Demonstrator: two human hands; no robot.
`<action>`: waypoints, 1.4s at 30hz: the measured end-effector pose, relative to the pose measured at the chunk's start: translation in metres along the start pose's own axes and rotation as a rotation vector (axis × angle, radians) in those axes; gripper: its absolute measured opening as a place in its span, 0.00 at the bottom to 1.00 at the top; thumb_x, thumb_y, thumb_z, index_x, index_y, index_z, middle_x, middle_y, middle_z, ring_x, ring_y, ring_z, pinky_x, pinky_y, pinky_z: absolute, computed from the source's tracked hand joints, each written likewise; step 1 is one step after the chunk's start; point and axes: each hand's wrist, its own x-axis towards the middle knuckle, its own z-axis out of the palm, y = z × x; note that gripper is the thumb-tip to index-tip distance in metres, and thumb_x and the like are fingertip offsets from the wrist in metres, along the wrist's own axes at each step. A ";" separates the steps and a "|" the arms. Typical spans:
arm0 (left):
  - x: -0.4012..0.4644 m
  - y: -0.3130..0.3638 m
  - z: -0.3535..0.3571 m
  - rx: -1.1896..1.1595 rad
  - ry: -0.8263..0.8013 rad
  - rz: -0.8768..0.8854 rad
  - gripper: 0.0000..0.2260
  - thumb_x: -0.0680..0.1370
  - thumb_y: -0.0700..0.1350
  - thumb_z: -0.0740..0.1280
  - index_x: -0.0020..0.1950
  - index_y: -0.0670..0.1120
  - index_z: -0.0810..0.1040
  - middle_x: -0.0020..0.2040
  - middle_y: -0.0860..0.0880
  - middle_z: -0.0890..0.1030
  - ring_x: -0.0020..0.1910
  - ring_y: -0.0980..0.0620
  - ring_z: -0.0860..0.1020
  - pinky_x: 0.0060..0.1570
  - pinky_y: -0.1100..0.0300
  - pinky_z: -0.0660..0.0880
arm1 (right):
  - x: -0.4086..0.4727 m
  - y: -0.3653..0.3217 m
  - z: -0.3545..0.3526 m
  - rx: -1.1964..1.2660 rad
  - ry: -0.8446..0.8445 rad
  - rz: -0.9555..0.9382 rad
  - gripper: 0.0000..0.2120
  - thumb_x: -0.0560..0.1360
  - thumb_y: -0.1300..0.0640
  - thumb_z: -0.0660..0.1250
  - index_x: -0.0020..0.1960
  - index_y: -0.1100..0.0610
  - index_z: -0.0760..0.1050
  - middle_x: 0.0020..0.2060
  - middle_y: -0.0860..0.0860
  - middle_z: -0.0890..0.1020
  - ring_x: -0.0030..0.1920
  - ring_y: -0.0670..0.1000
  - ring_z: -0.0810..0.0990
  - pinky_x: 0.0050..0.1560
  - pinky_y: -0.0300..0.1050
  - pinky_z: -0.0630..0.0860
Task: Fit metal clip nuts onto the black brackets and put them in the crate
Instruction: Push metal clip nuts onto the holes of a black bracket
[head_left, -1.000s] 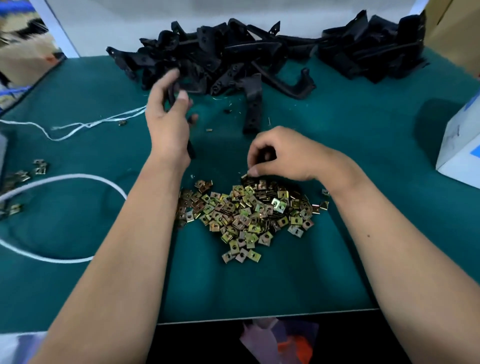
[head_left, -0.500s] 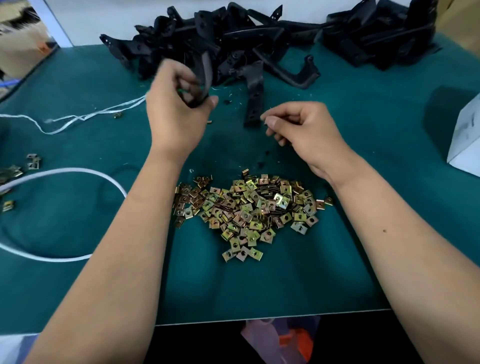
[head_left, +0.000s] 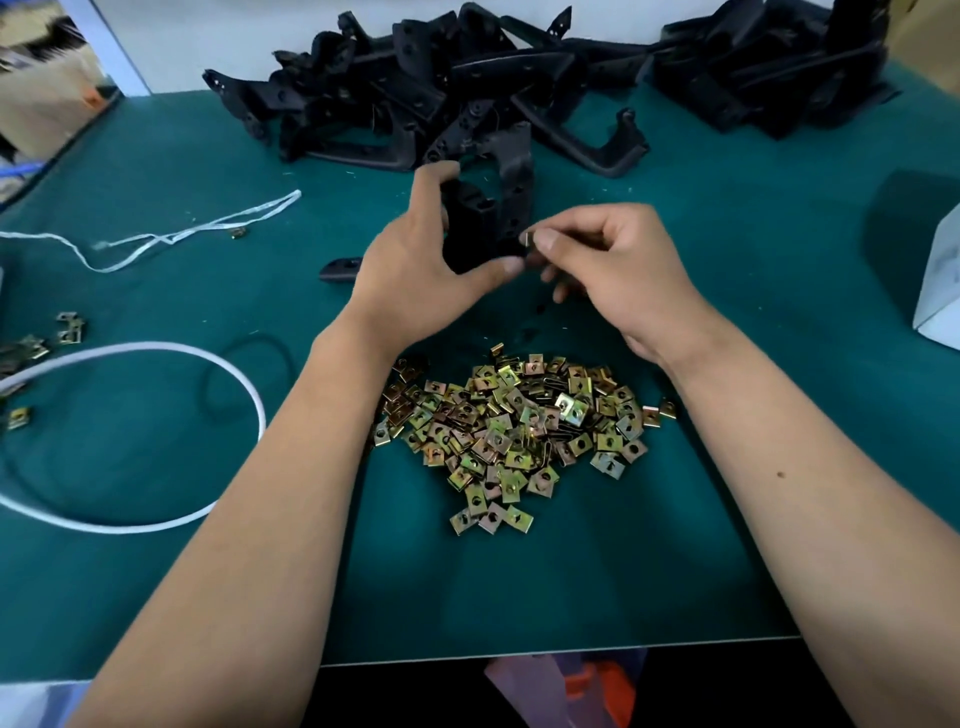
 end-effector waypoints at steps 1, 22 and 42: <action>-0.001 0.001 0.001 -0.041 -0.021 -0.002 0.35 0.75 0.62 0.73 0.76 0.53 0.62 0.55 0.53 0.78 0.55 0.51 0.78 0.54 0.53 0.73 | 0.000 -0.001 0.000 0.025 0.022 0.015 0.06 0.80 0.62 0.69 0.48 0.56 0.85 0.42 0.55 0.86 0.39 0.49 0.82 0.36 0.42 0.79; 0.002 -0.001 0.010 -0.197 -0.034 0.008 0.42 0.67 0.61 0.81 0.75 0.50 0.69 0.45 0.56 0.85 0.54 0.58 0.81 0.63 0.58 0.74 | 0.003 0.001 -0.001 0.114 0.091 0.171 0.10 0.80 0.65 0.68 0.53 0.55 0.86 0.44 0.50 0.87 0.41 0.43 0.81 0.43 0.37 0.78; 0.004 -0.006 0.016 -0.165 -0.007 0.024 0.43 0.65 0.65 0.79 0.75 0.52 0.69 0.44 0.58 0.82 0.52 0.62 0.78 0.51 0.77 0.67 | 0.004 0.001 -0.007 0.184 0.075 0.192 0.04 0.75 0.65 0.75 0.45 0.58 0.87 0.37 0.54 0.85 0.33 0.48 0.79 0.34 0.38 0.75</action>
